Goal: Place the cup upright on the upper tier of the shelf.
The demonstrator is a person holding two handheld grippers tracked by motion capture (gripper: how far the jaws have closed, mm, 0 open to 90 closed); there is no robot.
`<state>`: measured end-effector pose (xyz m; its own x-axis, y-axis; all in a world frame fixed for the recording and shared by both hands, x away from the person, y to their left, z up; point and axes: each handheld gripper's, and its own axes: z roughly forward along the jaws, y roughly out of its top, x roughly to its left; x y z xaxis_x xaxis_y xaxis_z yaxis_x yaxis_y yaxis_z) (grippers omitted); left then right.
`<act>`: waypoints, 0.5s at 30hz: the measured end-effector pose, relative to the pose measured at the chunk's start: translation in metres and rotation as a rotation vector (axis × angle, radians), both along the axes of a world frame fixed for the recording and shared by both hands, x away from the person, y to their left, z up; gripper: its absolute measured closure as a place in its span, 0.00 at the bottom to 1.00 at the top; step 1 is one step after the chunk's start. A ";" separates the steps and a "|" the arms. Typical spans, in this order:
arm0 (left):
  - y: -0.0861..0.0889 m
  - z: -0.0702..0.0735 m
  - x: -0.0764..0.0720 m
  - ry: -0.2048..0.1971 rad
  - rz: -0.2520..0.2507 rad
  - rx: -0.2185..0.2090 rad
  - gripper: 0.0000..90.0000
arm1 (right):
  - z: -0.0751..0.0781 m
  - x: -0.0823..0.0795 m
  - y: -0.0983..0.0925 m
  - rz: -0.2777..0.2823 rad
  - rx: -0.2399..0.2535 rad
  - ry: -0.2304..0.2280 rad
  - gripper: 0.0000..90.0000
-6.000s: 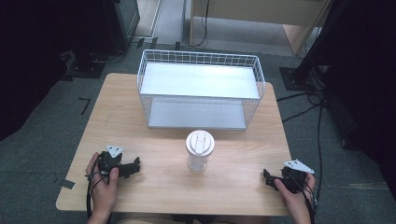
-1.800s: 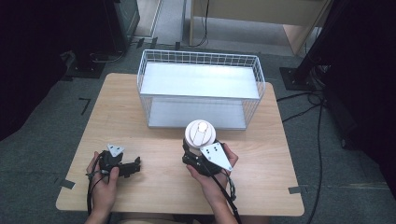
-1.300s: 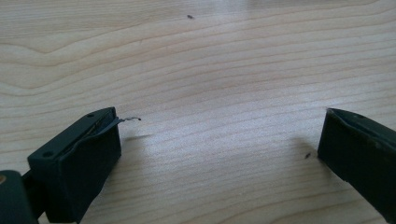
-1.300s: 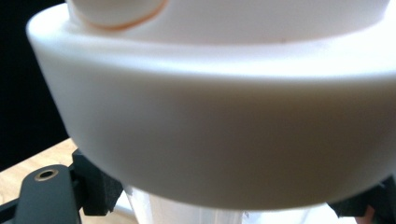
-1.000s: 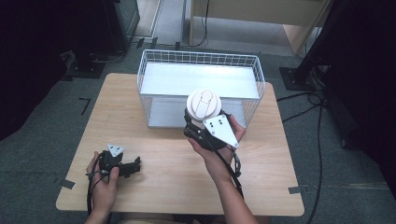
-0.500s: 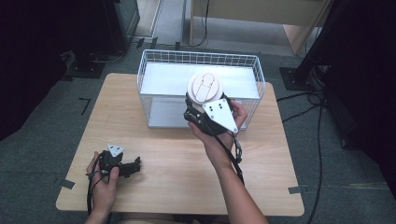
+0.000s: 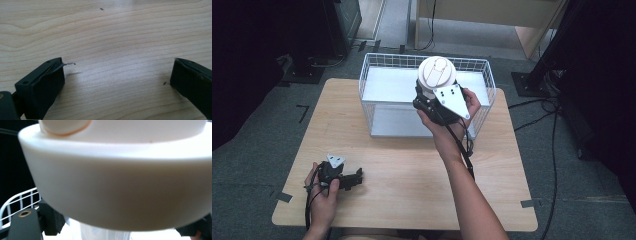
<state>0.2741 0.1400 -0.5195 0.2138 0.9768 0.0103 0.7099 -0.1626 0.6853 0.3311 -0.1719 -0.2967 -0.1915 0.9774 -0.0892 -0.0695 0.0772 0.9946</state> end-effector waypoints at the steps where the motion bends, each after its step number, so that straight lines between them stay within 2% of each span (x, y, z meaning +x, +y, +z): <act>1: 0.000 0.000 0.000 0.000 0.000 0.000 0.00 | 0.001 0.003 0.000 -0.005 -0.001 0.002 0.18; 6: 0.000 0.000 0.000 0.001 0.000 0.000 0.00 | 0.004 0.015 0.000 -0.016 -0.006 0.010 0.18; 15: 0.000 0.000 0.000 0.000 0.000 0.000 0.00 | 0.005 0.049 0.002 -0.035 -0.009 0.031 0.18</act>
